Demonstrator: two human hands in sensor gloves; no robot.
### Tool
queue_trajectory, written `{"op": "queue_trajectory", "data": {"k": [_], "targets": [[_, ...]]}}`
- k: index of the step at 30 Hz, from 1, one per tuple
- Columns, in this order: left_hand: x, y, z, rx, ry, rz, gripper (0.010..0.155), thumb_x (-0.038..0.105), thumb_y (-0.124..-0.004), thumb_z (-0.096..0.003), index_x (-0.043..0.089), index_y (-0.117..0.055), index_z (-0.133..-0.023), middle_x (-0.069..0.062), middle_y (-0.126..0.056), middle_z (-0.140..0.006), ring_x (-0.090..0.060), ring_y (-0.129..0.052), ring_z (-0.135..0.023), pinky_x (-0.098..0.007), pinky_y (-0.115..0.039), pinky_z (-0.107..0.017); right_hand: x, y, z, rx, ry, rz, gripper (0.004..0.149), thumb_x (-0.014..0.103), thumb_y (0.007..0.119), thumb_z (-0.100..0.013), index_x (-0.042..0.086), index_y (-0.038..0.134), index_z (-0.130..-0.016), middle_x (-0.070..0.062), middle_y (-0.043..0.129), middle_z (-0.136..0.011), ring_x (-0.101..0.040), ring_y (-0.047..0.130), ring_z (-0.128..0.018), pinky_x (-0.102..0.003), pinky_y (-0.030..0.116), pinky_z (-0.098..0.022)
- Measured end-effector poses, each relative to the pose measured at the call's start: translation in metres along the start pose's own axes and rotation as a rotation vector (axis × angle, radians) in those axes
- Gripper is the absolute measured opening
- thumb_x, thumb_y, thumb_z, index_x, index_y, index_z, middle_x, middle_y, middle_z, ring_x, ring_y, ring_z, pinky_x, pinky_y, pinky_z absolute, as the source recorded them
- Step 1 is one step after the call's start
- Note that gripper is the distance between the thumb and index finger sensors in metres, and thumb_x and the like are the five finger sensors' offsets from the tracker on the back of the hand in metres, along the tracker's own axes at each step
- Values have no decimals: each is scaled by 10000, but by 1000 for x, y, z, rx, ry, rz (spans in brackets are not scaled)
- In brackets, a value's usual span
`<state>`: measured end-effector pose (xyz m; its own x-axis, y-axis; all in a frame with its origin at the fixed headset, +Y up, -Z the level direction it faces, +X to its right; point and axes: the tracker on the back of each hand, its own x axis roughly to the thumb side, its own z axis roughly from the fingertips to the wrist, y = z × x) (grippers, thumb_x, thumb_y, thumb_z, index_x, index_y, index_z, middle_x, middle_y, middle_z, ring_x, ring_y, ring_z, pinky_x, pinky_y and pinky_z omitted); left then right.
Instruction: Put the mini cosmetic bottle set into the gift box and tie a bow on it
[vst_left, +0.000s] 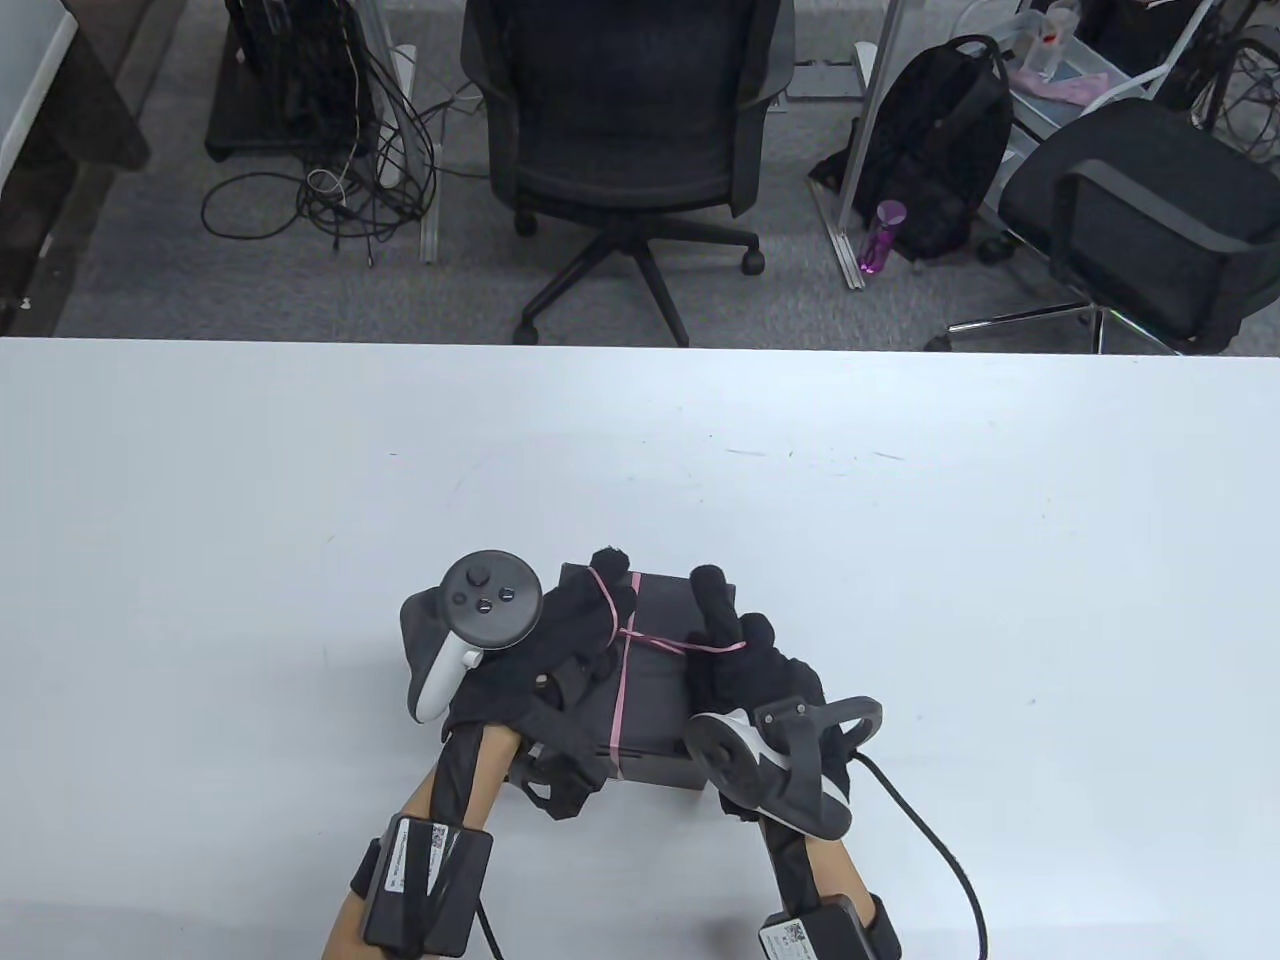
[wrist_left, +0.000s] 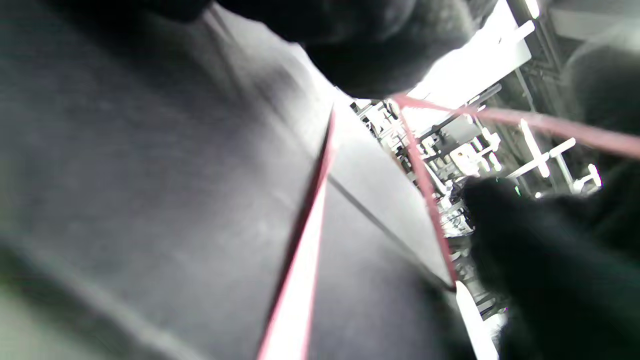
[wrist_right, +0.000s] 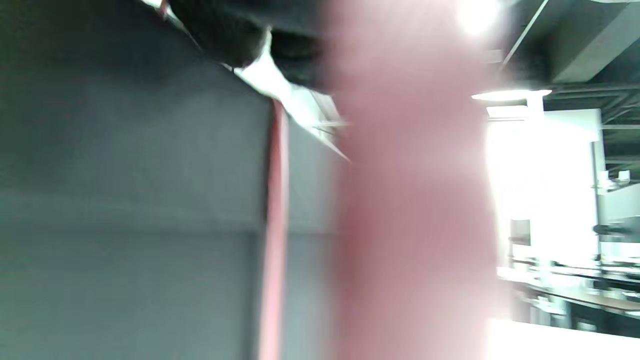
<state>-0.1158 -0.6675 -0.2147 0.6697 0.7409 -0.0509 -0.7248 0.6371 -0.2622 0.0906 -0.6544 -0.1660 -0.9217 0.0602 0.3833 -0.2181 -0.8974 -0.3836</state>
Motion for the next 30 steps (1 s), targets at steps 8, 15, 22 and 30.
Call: {"op": "queue_trajectory", "data": {"k": [8, 15, 22, 30], "targets": [[2, -5, 7, 85, -31, -73, 606, 498, -750, -579, 304, -541, -1115, 164, -949, -404, -8, -876, -95, -231, -862, -144, 9, -27, -25, 67, -49, -307, 487, 255, 583, -606, 227, 525, -1089, -65, 871, -595, -55, 846, -152, -241, 817, -106], [7, -13, 16, 191, -109, -149, 675, 504, -814, -540, 349, -466, -1097, 146, -956, -394, -9, -876, -95, -226, -855, -133, 7, -24, -46, 218, 45, -442, 479, 372, 713, -558, 39, 836, -880, 6, 892, -442, -45, 831, -97, -242, 812, -64], [14, -27, 27, 333, -179, -300, 711, 498, -823, -533, 353, -412, -1096, 144, -952, -401, -7, -876, -100, -225, -843, -129, 13, -13, -49, 258, 75, -394, 453, 371, 792, -544, 22, 869, -822, 17, 901, -416, -37, 834, -84, -235, 816, -55], [16, -37, 36, 398, -234, -411, 677, 494, -790, -552, 381, -393, -1089, 161, -948, -435, 0, -881, -136, -223, -835, -156, 4, -8, -49, 284, 97, -224, 461, 435, 814, -536, 26, 907, -729, -6, 940, -424, -46, 870, -101, -231, 828, -66]]}}
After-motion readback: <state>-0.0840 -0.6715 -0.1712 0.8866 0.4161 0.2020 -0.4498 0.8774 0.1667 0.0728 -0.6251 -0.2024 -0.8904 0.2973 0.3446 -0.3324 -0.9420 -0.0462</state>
